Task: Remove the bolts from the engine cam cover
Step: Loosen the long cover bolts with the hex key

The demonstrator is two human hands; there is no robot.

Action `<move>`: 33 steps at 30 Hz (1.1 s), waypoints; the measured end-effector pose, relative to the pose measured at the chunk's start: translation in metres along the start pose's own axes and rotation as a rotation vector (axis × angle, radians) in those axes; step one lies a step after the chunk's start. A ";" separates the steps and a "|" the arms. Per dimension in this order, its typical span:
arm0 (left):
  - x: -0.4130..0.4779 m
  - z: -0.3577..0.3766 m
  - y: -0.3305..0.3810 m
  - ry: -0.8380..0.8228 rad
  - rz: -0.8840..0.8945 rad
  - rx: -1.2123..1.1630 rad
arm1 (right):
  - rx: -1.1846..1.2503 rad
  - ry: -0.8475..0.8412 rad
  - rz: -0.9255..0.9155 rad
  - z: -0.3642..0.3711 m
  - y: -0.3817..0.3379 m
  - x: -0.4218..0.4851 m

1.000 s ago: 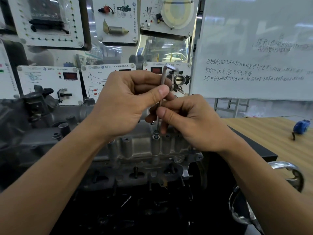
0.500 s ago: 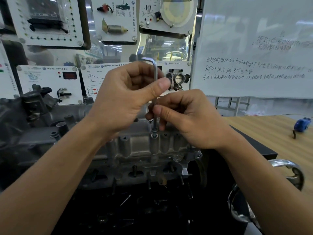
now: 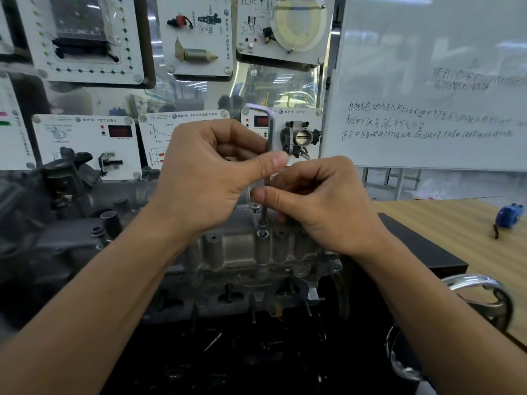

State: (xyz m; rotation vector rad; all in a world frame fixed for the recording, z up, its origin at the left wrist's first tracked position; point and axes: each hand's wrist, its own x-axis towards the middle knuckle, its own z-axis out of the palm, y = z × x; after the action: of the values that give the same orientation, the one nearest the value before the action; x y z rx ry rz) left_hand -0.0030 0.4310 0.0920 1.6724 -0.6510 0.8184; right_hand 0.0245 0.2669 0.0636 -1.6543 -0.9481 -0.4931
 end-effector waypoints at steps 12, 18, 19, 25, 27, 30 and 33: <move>-0.004 -0.009 -0.002 -0.280 -0.042 -0.159 | -0.065 -0.167 0.006 -0.009 0.001 0.002; -0.004 -0.004 -0.001 -0.186 0.003 -0.113 | -0.053 -0.134 -0.023 -0.008 0.003 0.002; -0.002 -0.002 -0.001 -0.168 0.011 -0.102 | -0.047 -0.115 -0.041 -0.006 0.003 0.001; 0.004 0.007 0.003 -0.077 0.002 -0.047 | -0.024 -0.020 -0.006 0.000 0.006 0.000; 0.004 0.010 0.002 -0.044 0.009 -0.035 | -0.030 -0.031 0.014 0.000 0.005 0.000; 0.002 0.012 0.004 -0.042 -0.018 -0.050 | -0.023 -0.087 0.013 -0.002 0.001 0.000; -0.003 0.005 0.002 -0.156 -0.065 -0.106 | -0.057 -0.167 0.020 -0.007 -0.003 -0.001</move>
State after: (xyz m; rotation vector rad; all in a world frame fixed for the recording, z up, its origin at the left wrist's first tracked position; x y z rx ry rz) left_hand -0.0053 0.4253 0.0898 1.6629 -0.7314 0.6012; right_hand 0.0230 0.2605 0.0667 -1.7760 -1.0466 -0.3752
